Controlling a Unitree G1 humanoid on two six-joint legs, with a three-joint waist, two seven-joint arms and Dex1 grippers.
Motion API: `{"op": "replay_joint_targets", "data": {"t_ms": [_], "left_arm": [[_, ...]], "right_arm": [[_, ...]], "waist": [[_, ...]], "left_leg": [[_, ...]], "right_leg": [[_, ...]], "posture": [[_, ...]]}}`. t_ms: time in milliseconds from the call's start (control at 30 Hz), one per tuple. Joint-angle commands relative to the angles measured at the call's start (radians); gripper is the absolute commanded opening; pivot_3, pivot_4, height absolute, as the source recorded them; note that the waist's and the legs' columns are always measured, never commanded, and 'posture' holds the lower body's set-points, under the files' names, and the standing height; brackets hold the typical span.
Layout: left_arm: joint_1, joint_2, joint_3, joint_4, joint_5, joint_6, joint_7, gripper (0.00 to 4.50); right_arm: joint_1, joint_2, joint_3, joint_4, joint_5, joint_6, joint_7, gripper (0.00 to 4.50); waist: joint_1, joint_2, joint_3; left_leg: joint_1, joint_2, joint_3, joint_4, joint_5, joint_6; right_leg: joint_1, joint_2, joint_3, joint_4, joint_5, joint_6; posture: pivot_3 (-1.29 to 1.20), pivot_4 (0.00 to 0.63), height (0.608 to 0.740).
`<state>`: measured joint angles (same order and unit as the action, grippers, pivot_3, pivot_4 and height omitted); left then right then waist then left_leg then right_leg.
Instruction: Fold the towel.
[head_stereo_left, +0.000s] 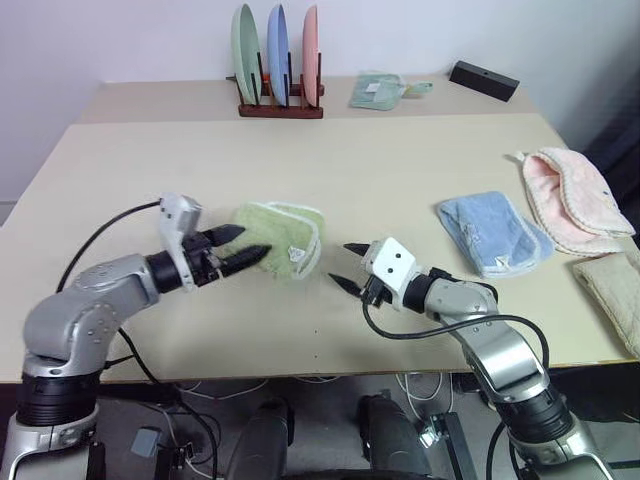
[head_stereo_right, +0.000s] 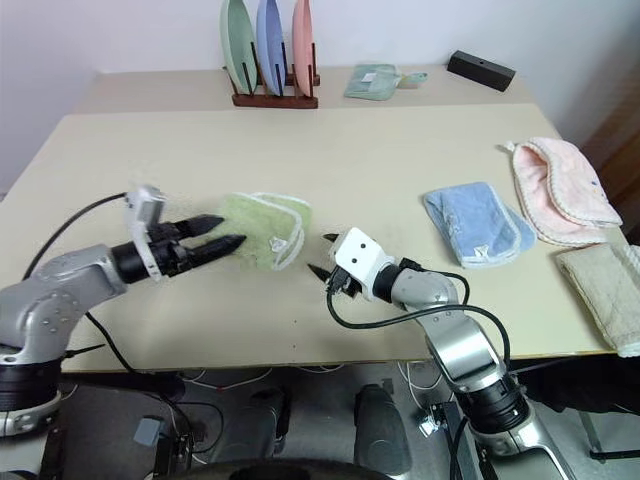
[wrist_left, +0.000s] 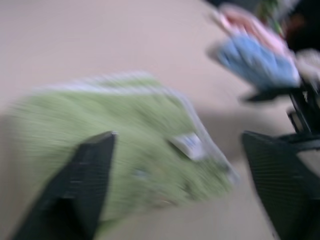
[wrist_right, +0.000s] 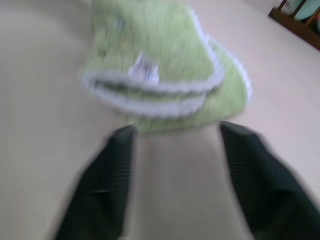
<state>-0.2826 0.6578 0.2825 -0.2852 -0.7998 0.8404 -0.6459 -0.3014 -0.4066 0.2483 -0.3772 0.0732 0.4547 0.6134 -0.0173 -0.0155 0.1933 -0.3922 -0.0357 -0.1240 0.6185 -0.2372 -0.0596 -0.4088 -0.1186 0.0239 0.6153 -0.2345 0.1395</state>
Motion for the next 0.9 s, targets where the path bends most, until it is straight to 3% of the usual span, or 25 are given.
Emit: {"op": "replay_joint_targets", "data": {"t_ms": [33,67,100,300,600,800,833,900], "left_arm": [[-0.05,-0.021,0.004,0.023,0.07,-0.053,0.084,2.0],[-0.063,-0.029,-0.034,0.04,0.12,-0.073,0.108,1.43],[-0.077,-0.036,-0.072,0.055,0.17,-0.098,0.124,0.99],[-0.151,-0.117,-0.204,0.215,0.327,-0.206,0.141,0.99],[-0.114,-0.177,-0.26,0.442,0.46,-0.36,0.11,0.99],[-0.078,-0.193,-0.191,0.385,0.399,-0.368,0.08,0.99],[-0.077,-0.193,-0.157,0.359,0.357,-0.343,0.074,0.96],[-0.076,-0.187,-0.094,0.321,0.289,-0.295,0.07,1.49]], "right_arm": [[-0.105,0.076,-0.033,0.034,0.043,0.033,-0.038,0.64],[-0.143,0.108,-0.027,0.067,0.038,0.046,-0.059,0.07],[-0.175,0.135,-0.02,0.098,0.033,0.057,-0.075,0.0],[-0.289,0.263,0.044,0.302,0.024,0.07,-0.088,0.0],[-0.292,0.308,0.126,0.643,-0.085,-0.023,-0.117,0.0],[-0.274,0.302,0.056,0.535,-0.04,-0.081,-0.103,0.0],[-0.274,0.282,0.048,0.487,-0.034,-0.089,-0.084,0.25],[-0.27,0.245,0.043,0.398,-0.03,-0.09,-0.052,0.86]], "waist": [[0.001,0.0,0.0],[0.002,0.0,0.0],[0.001,0.0,0.0],[-0.001,0.0,0.0],[-0.006,0.0,-0.002],[-0.008,0.001,-0.003],[-0.009,0.001,-0.003],[-0.012,0.001,-0.002]], "left_leg": [[0.0,0.0,0.0,0.0,0.0,0.0],[0.0,0.0,0.0,0.0,0.0,0.0],[0.0,0.0,0.0,0.0,0.001,-0.001],[0.0,0.0,0.0,-0.002,0.001,-0.002],[0.001,0.0,0.0,-0.003,0.002,-0.003],[0.004,0.0,0.0,-0.003,0.002,-0.003],[0.004,0.0,0.0,-0.003,0.002,-0.003],[0.002,0.0,0.0,-0.003,0.002,-0.003]], "right_leg": [[0.0,0.0,0.0,0.0,0.0,0.0],[0.0,0.0,0.0,0.0,0.0,0.0],[0.0,0.0,0.0,0.0,0.0,0.0],[-0.001,0.0,0.0,0.0,0.0,0.0],[-0.001,0.0,0.0,0.002,0.0,0.0],[0.001,0.0,0.0,0.004,0.0,0.0],[0.0,0.0,0.0,0.004,0.0,0.0],[-0.001,0.0,0.0,0.004,0.0,0.0]], "posture": [[0.0,0.15,0.74],[0.0,0.15,0.74],[0.0,0.15,0.74],[0.0,0.15,0.74],[0.0,0.15,0.74],[0.0,0.15,0.74],[0.0,0.15,0.74],[0.0,0.15,0.74]]}}
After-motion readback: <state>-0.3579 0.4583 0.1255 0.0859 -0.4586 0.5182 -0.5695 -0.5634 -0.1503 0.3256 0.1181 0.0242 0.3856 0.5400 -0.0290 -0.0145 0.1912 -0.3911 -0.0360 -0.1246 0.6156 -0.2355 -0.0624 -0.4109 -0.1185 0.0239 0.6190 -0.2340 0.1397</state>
